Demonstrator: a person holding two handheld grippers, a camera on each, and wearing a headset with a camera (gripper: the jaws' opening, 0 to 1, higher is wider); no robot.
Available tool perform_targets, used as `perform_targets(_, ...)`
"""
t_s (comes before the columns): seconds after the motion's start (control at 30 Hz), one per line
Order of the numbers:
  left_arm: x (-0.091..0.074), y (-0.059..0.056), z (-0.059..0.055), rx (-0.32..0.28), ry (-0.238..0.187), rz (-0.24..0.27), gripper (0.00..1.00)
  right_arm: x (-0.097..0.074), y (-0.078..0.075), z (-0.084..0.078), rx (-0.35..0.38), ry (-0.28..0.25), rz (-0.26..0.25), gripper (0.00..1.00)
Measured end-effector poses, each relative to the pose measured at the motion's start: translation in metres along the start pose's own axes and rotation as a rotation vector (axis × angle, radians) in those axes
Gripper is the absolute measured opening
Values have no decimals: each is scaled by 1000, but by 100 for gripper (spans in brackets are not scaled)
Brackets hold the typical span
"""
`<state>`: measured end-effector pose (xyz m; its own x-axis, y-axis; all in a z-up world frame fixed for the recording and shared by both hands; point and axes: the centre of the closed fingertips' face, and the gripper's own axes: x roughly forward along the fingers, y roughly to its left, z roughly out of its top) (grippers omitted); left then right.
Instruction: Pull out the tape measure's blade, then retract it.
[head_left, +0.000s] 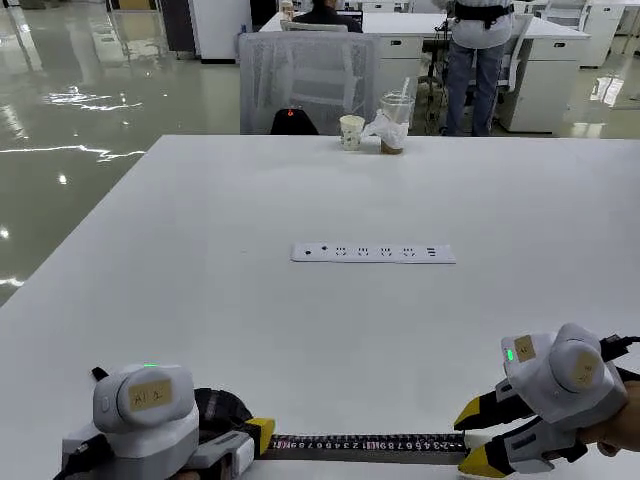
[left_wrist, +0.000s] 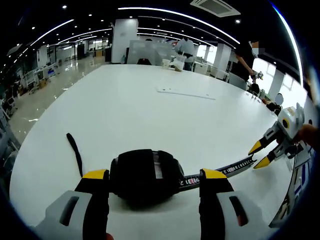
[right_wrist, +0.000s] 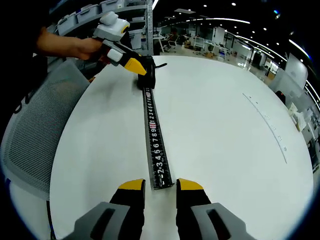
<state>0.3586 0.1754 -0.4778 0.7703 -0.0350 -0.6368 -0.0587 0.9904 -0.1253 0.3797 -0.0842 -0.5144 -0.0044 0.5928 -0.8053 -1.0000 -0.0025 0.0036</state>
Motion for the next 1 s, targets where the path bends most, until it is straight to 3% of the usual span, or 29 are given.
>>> perform_targets(0.33, 4, 6, 0, -5, 1, 9, 66, 3, -6, -1, -12, -10, -11, 16)
perform_targets(1.0, 11, 9, -2, -9, 13, 24, 63, 5, -3, -2, 17, -50, -1, 12)
